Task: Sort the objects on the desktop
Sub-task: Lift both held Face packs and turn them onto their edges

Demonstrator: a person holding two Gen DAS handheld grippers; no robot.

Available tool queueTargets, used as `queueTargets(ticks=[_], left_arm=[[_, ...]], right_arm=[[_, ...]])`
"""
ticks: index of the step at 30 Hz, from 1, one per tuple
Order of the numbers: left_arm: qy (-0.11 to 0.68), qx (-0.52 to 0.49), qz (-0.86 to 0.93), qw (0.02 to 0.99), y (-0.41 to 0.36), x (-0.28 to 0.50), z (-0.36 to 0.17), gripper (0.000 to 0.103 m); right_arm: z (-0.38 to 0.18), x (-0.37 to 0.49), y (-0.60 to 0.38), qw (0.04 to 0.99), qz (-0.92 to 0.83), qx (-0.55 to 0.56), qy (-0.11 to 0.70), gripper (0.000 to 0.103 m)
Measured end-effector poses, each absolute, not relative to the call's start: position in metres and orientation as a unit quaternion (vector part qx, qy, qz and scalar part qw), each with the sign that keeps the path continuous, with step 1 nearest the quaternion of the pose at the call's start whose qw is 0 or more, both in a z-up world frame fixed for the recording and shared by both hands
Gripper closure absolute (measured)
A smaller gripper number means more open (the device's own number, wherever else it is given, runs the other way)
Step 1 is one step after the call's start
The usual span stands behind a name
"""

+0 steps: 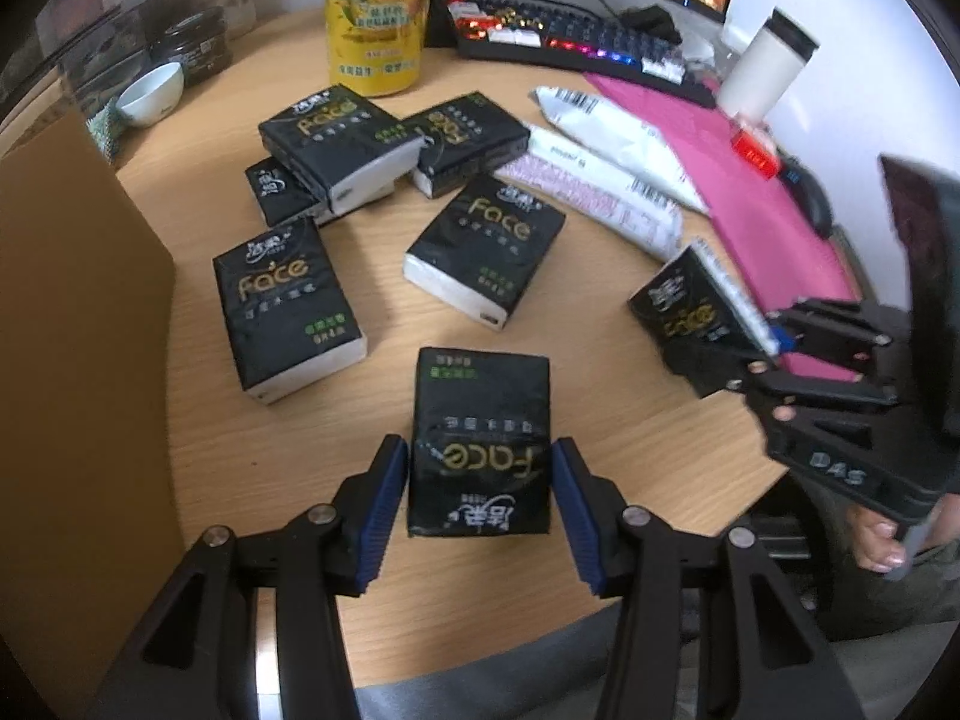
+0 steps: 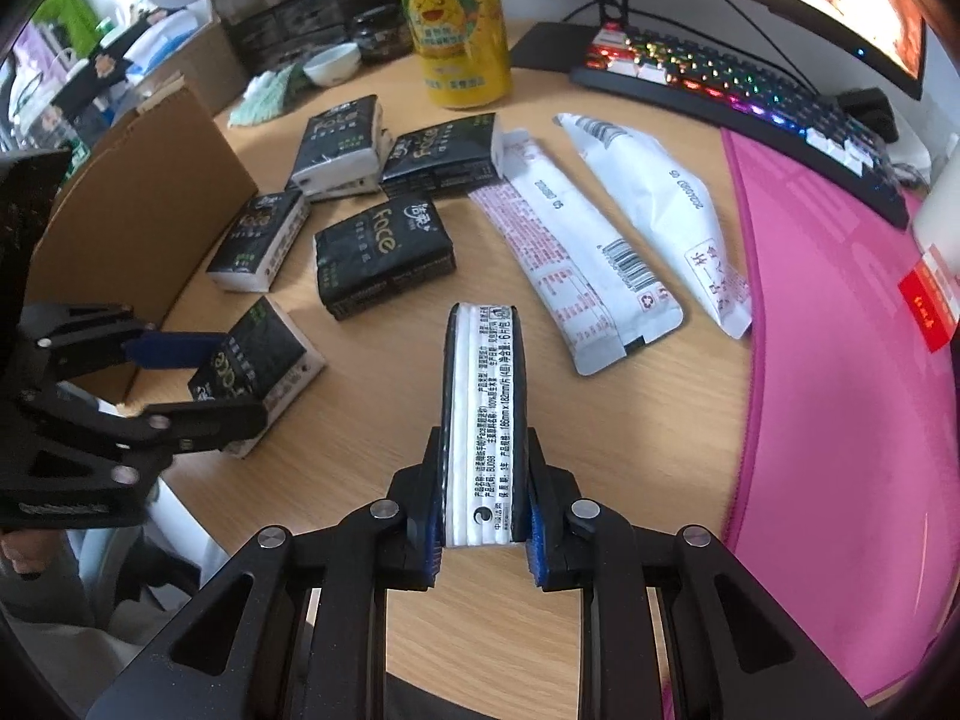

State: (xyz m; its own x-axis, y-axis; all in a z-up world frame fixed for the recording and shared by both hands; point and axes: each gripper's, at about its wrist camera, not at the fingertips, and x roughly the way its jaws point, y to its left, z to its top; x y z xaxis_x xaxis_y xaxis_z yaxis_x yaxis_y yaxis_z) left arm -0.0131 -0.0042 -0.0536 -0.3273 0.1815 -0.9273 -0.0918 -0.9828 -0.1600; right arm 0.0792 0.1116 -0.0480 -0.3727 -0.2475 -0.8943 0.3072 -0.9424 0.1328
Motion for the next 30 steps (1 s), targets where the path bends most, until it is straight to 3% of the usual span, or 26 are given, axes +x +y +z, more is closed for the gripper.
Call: queueTargets(ticks=[12, 20, 22, 23, 24, 28, 30], left_arm=[[-0.077, -0.55, 0.827, 0.091, -0.018, -0.011, -0.034, 0.051], [-0.058, -0.562, 0.819, 0.101, -0.005, -0.013, -0.048, 0.05], [-0.046, -0.57, 0.814, 0.105, 0.002, -0.014, -0.053, 0.061], [-0.025, -0.564, 0.82, 0.092, 0.007, -0.013, -0.052, 0.074], [-0.021, -0.564, 0.821, 0.087, 0.009, -0.012, -0.052, 0.079], [-0.029, -0.563, 0.82, 0.097, 0.007, -0.014, -0.047, 0.082], [-0.026, -0.563, 0.82, 0.097, 0.006, -0.012, -0.046, 0.082]], right_arm=[[-0.047, 0.081, 0.111, 0.166, -0.83, 0.532, 0.025, 0.081], [-0.049, 0.08, 0.11, 0.164, -0.83, 0.532, 0.025, 0.081], [-0.049, 0.081, 0.11, 0.164, -0.831, 0.531, 0.027, 0.08], [-0.049, 0.081, 0.11, 0.163, -0.831, 0.531, 0.028, 0.08], [-0.049, 0.081, 0.111, 0.164, -0.831, 0.532, 0.027, 0.08], [-0.049, 0.082, 0.11, 0.17, -0.827, 0.535, 0.038, 0.078], [-0.047, 0.081, 0.11, 0.172, -0.826, 0.536, 0.035, 0.071]])
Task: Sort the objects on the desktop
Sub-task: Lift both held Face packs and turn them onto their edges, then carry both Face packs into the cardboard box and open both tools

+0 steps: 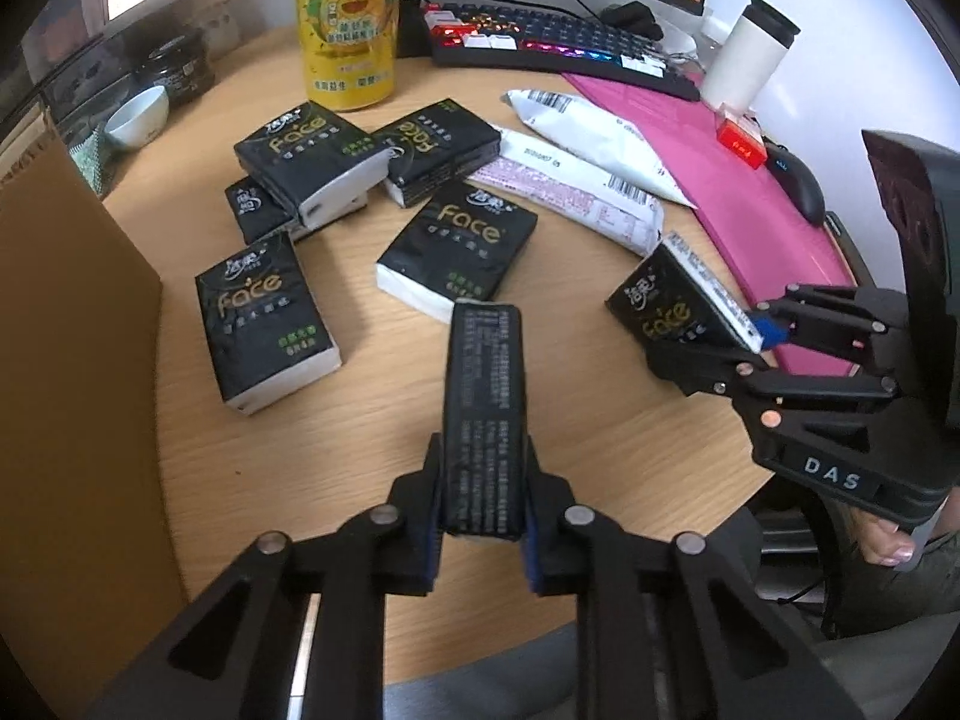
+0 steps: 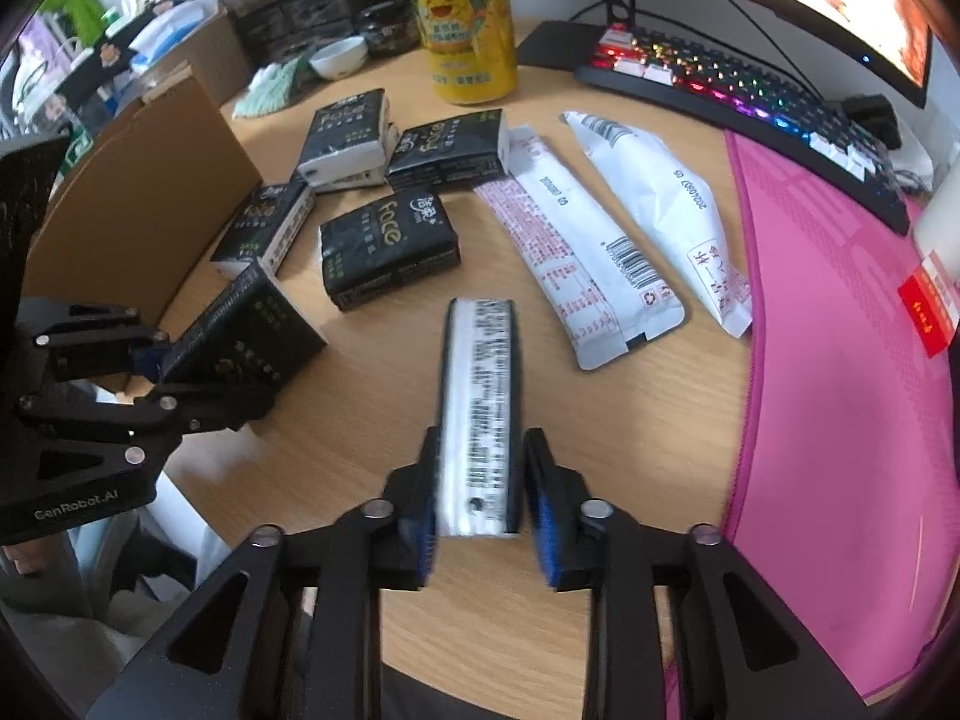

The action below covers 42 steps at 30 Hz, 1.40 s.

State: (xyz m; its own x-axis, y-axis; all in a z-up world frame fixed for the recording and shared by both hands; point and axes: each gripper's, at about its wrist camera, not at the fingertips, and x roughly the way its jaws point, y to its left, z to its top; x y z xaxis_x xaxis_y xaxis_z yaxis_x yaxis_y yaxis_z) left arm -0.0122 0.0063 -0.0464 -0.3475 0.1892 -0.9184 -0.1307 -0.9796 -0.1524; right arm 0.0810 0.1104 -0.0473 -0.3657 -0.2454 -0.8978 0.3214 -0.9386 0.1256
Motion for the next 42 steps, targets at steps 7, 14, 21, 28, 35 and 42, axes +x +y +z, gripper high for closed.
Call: queueTargets(ticks=[7, 14, 21, 28, 35, 42], left_arm=[[-0.033, -0.555, 0.825, 0.099, 0.004, -0.014, -0.043, 0.081], [-0.032, -0.56, 0.822, 0.101, 0.006, -0.019, -0.047, 0.08], [-0.034, -0.559, 0.822, 0.103, 0.006, -0.021, -0.046, 0.061], [-0.029, -0.559, 0.822, 0.1, 0.009, -0.026, -0.046, 0.059], [-0.015, -0.565, 0.819, 0.101, 0.014, -0.027, -0.05, 0.067], [-0.015, -0.564, 0.819, 0.101, 0.011, -0.021, -0.041, 0.083]], right_arm=[[-0.037, 0.078, 0.113, 0.183, -0.828, 0.53, 0.011, 0.06], [-0.041, 0.076, 0.107, 0.186, -0.824, 0.535, 0.014, 0.059], [-0.044, 0.076, 0.105, 0.179, -0.824, 0.537, 0.023, 0.059], [-0.046, 0.074, 0.107, 0.178, -0.822, 0.54, 0.019, 0.059], [-0.047, 0.075, 0.11, 0.178, -0.822, 0.54, 0.013, 0.063], [-0.039, 0.076, 0.108, 0.185, -0.823, 0.538, 0.02, 0.083]])
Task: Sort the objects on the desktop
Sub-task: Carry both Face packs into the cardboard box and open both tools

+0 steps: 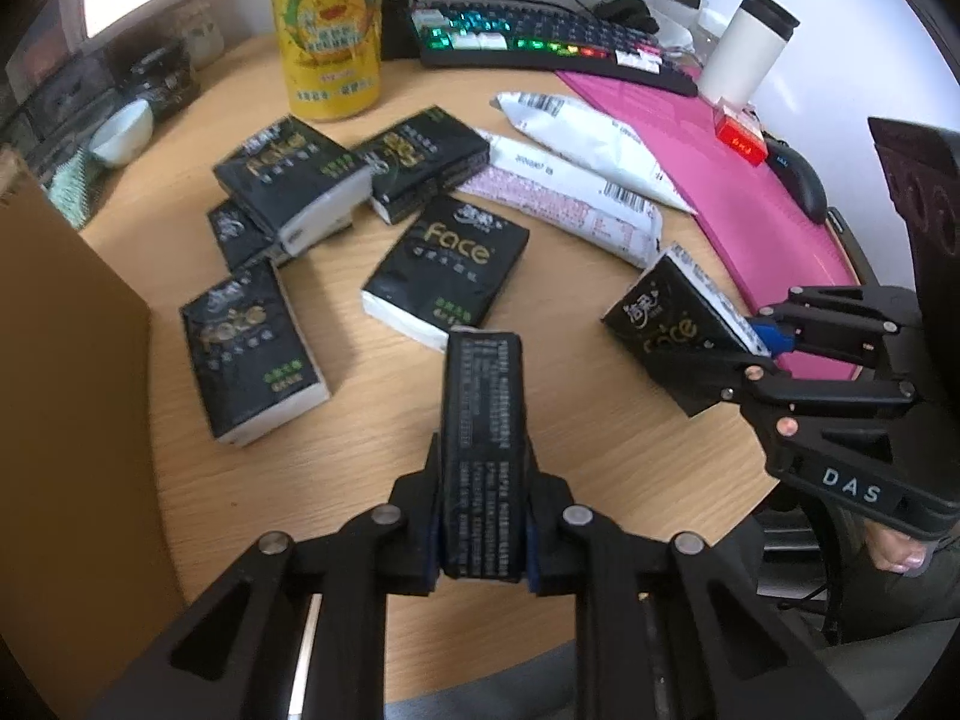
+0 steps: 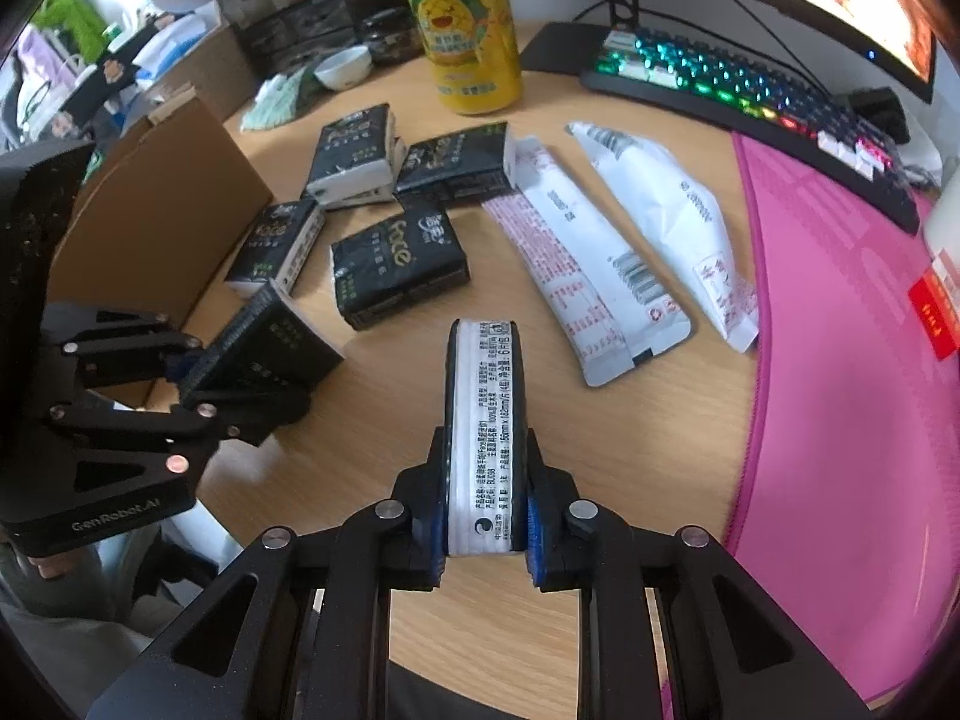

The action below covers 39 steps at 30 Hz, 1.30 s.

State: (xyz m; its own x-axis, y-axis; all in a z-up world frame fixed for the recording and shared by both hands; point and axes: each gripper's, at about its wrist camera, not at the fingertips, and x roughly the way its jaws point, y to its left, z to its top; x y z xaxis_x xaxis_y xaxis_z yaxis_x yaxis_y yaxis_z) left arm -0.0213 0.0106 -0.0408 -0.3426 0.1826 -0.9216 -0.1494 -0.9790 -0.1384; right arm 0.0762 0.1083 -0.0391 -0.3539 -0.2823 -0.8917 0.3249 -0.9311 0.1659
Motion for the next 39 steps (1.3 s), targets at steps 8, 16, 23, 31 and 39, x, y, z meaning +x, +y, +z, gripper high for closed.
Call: queueTargets(ticks=[8, 16, 23, 31, 39], left_arm=[[-0.036, -0.512, 0.85, 0.119, -0.014, 0.002, 0.025, 0.083], [-0.055, -0.445, 0.892, 0.062, -0.084, 0.037, 0.09, 0.083], [-0.093, -0.429, 0.898, -0.023, -0.153, 0.061, 0.095, 0.083], [-0.116, -0.441, 0.888, -0.066, -0.191, 0.075, 0.071, 0.083], [-0.128, -0.442, 0.886, -0.066, -0.203, 0.077, 0.063, 0.083]], right_arm=[[-0.003, 0.075, 0.09, 0.227, -0.826, 0.515, 0.032, 0.083], [0.068, 0.069, 0.011, 0.351, -0.816, 0.456, 0.043, 0.083], [0.097, 0.065, -0.075, 0.424, -0.794, 0.433, 0.055, 0.082], [0.078, 0.061, -0.136, 0.446, -0.767, 0.456, 0.068, 0.082], [0.067, 0.047, -0.142, 0.428, -0.772, 0.466, 0.055, 0.079]])
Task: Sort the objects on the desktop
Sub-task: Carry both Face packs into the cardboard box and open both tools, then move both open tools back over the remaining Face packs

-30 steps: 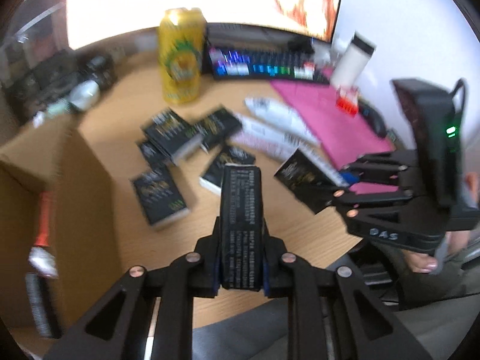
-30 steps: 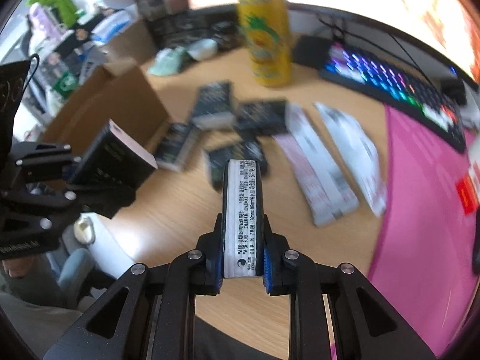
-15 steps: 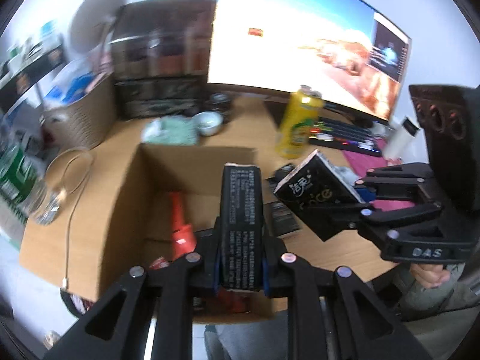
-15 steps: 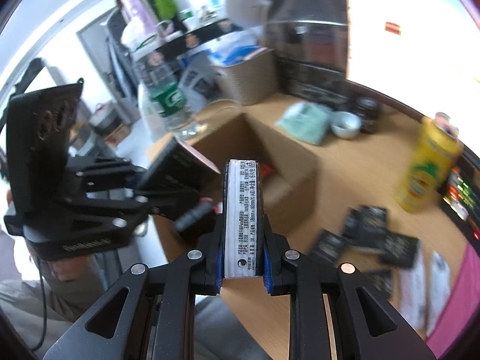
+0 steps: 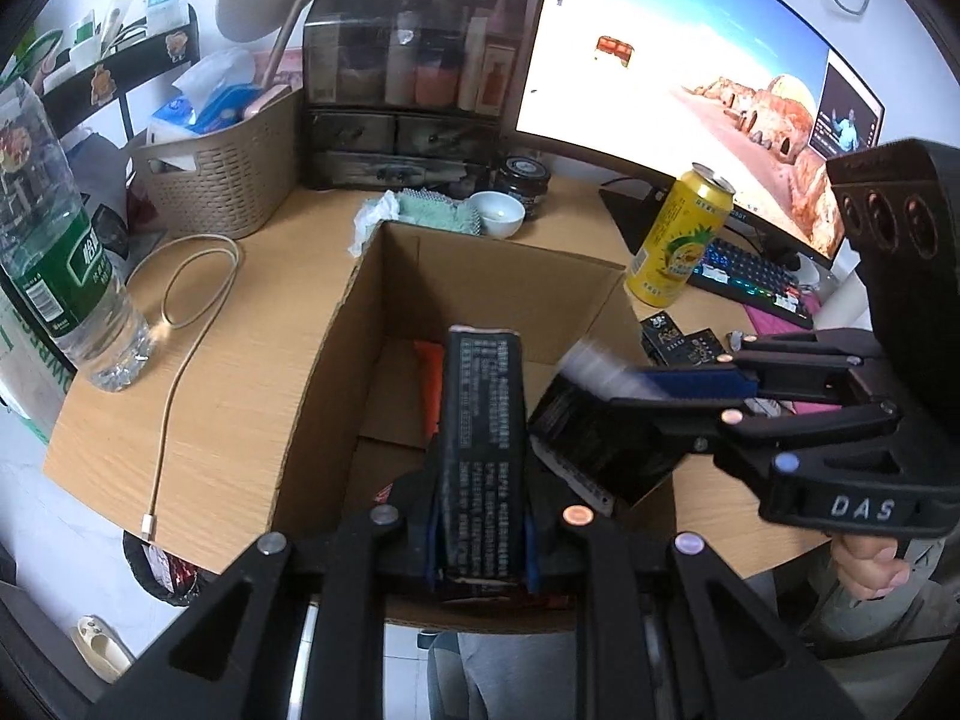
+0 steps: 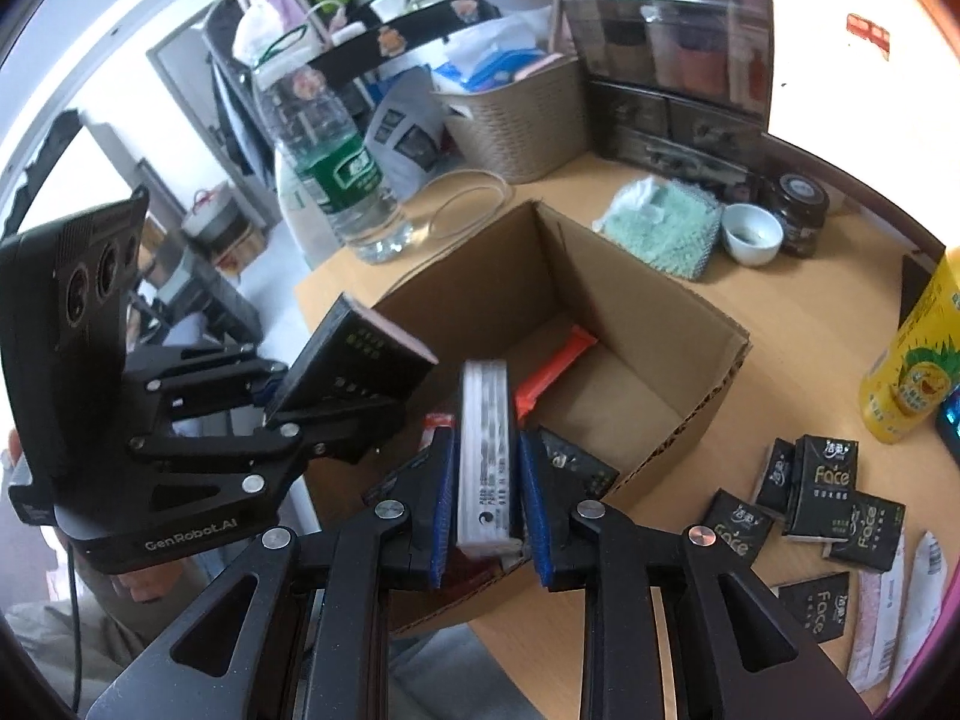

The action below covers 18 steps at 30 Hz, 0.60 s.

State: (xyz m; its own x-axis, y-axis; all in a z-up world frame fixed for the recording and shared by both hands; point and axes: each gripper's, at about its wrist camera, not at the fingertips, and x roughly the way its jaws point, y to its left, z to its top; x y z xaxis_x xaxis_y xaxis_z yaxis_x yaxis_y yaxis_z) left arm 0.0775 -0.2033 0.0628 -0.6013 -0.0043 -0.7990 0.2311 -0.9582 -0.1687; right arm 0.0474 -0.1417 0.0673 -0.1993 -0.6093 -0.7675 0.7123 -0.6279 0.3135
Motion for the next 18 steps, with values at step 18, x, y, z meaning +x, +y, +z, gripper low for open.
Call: queueTargets(ticks=[18], left_arm=[[0.086, 0.427, -0.9, 0.003, -0.142, 0.055, 0.089, 0.043]], right_arm=[[0.07, 0.059, -0.038, 0.343, -0.817, 0.462, 0.049, 0.078]])
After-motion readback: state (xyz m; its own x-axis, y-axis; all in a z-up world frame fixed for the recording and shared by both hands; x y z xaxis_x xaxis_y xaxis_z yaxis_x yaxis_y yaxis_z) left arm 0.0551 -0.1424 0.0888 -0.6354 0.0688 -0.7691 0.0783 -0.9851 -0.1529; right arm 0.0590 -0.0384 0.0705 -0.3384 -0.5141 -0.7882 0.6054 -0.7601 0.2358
